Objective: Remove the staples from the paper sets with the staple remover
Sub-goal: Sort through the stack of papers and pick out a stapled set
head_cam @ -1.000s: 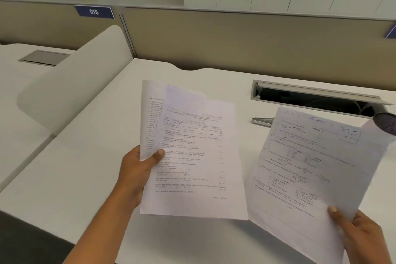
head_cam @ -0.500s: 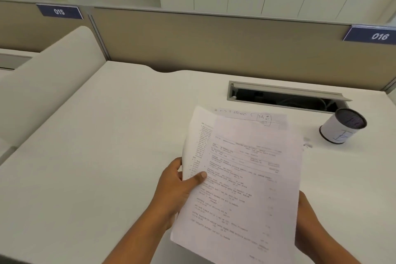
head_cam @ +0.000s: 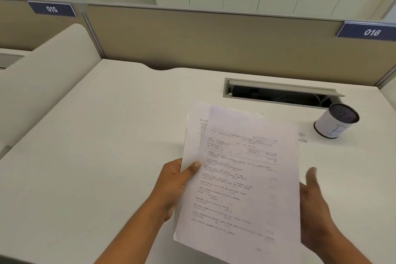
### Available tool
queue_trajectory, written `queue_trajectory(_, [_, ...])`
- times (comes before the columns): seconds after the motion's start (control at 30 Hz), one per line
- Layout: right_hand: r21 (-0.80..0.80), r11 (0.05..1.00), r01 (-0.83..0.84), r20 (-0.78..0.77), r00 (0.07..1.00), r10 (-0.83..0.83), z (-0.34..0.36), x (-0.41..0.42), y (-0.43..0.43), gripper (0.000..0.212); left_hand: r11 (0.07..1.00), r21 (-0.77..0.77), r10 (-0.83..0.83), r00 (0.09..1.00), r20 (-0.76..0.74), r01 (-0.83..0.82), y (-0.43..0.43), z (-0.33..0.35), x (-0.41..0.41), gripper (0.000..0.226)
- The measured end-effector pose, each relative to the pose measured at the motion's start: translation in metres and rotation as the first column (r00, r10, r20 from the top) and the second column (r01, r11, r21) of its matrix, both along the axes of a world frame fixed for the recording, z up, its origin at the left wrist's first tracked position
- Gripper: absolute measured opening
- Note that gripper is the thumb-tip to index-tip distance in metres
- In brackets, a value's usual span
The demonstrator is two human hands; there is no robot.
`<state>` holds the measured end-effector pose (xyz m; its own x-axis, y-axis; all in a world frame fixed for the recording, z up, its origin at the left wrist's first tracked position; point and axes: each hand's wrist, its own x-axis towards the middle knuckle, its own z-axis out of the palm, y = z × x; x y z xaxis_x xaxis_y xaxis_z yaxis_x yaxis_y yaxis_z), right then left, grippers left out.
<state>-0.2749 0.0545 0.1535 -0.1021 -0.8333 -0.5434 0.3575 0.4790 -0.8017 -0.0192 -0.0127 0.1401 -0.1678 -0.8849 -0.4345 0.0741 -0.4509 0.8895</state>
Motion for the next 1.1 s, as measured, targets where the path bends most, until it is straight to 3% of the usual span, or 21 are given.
queue_trajectory(0.07, [-0.032, 0.999, 0.008, 0.084, 0.996, -0.005, -0.005, -0.004, -0.001, 0.073, 0.995, -0.092, 0.03, 0.998, 0.055, -0.025, 0.001, -0.001, -0.003, 0.045])
queue_trajectory(0.13, [-0.076, 0.997, -0.001, -0.107, 0.994, -0.007, -0.012, -0.004, -0.001, 0.047, 0.993, -0.104, 0.061, 0.989, 0.138, -0.047, 0.001, -0.007, -0.004, 0.068])
queue_trajectory(0.23, [-0.053, 0.999, -0.005, -0.398, 0.917, -0.017, -0.029, -0.007, -0.002, 0.022, 0.999, -0.011, 0.047, 0.99, 0.13, -0.046, -0.001, -0.02, -0.003, 0.033])
queue_trajectory(0.3, [0.017, 1.0, 0.019, -0.467, 0.884, -0.009, -0.041, -0.009, 0.001, 0.02, 0.995, 0.065, 0.065, 0.986, 0.152, -0.076, 0.002, -0.033, -0.001, 0.019])
queue_trajectory(0.4, [0.092, 0.99, 0.105, -0.525, 0.85, -0.042, -0.057, -0.017, 0.005, 0.019, 0.978, 0.159, 0.102, 0.977, 0.187, -0.132, 0.009, -0.054, 0.005, 0.018])
queue_trajectory(0.47, [0.112, 0.984, 0.14, -0.533, 0.844, -0.059, -0.065, -0.023, 0.008, 0.015, 0.969, 0.193, 0.112, 0.972, 0.206, -0.153, 0.013, -0.066, 0.007, 0.018])
queue_trajectory(0.63, [0.248, 0.968, 0.019, -0.508, 0.854, 0.114, -0.078, -0.017, 0.008, 0.014, 0.959, 0.23, 0.114, 0.969, 0.219, -0.164, 0.02, -0.08, 0.007, 0.017])
queue_trajectory(0.9, [0.261, 0.962, -0.079, -0.53, 0.821, 0.211, -0.08, -0.007, 0.011, 0.019, 0.963, 0.243, 0.089, 0.987, 0.132, -0.119, 0.021, -0.073, 0.01, 0.024])
queue_trajectory(1.1, [0.121, 0.991, 0.053, -0.545, 0.838, 0.022, -0.072, -0.024, 0.005, 0.01, 0.97, 0.205, 0.118, 0.991, 0.067, -0.13, 0.022, -0.068, 0.012, 0.026])
